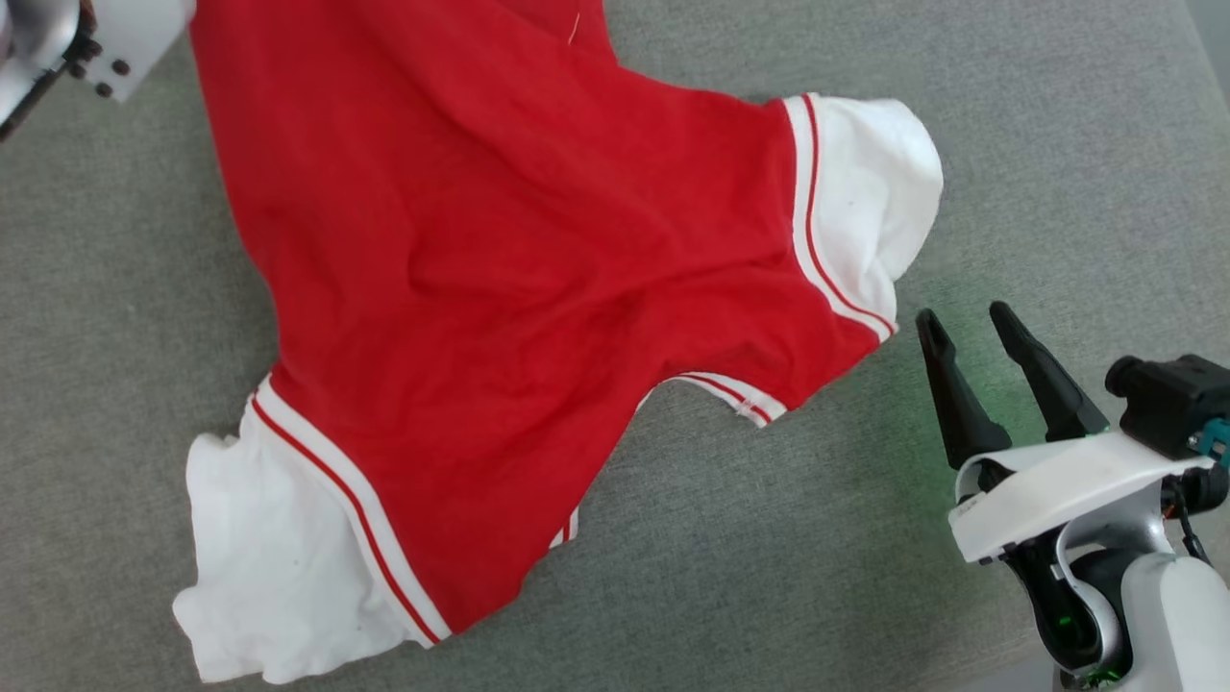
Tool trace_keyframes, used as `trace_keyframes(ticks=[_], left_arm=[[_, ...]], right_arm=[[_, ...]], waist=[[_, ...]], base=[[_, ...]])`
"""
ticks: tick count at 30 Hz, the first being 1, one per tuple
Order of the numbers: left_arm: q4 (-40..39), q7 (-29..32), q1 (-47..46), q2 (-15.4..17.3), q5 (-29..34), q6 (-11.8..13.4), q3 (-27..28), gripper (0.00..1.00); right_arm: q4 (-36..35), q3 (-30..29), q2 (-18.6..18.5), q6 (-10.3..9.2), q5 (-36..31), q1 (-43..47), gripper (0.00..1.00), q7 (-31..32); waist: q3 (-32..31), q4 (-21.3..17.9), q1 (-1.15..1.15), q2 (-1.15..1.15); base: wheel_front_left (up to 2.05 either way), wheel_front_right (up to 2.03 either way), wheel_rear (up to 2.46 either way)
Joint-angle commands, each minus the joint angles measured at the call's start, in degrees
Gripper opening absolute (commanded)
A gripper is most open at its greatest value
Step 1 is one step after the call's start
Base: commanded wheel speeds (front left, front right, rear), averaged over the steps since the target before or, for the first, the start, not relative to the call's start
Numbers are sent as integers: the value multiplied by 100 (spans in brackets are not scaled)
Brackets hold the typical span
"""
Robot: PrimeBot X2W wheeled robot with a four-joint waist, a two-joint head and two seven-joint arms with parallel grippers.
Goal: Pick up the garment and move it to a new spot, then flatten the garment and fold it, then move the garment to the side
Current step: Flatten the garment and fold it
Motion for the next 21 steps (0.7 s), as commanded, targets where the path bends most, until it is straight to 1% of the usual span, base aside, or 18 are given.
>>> trace_keyframes(ticks=[1, 2, 3, 4, 5, 6, 10, 14, 16, 21], left_arm=[[159, -2, 24, -51, -40, -2, -3, 0], [292, -26, 101, -144, -126, -5, 10, 14], [382, -49, 144, -224, -178, -5, 9, 39], [480, -70, 156, -280, -275, -7, 27, 50], [560, -125, 157, -321, -330, -7, 37, 84], [608, -189, 179, -372, -362, -8, 33, 100], [596, -209, 336, -568, -783, -9, 30, 100], [395, -248, 521, -652, -1269, -10, 45, 100], [237, -213, 580, -625, -1441, -10, 35, 100], [-205, -149, 964, -568, -2177, -10, 78, 100]], right_arm=[[9, 22, 12, -4, 38, -87, 100, -29], [25, 36, 12, -4, 36, -101, 100, -38], [36, 49, 12, -4, 35, -120, 100, -41], [49, 79, 3, -4, 40, -146, 100, -34], [55, 92, -6, -4, 43, -170, 100, -29], [58, 93, -18, -4, 41, -182, 100, -34], [80, 79, -88, -4, 23, -151, 100, -10], [40, 9, -165, -4, -50, -72, 100, 37], [6, -18, -204, -4, -69, -30, 100, 82], [-62, -90, -253, -4, -122, 99, 100, 209]], waist=[[36, 24, 0, 0], [39, 38, 0, 0], [35, 54, 0, 0], [28, 69, 0, 0], [18, 86, 0, 0], [-2, 111, 0, 0], [-159, 247, 0, 0], [-420, 456, 0, 0], [-569, 563, 0, 0], [-1012, 853, 0, 0]], base=[[0, 0, 0], [0, 0, 0], [0, 0, 0], [0, 0, 0], [0, 0, 0], [0, 0, 0], [0, 0, 0], [0, 0, 0], [0, 0, 0], [0, 0, 0]])
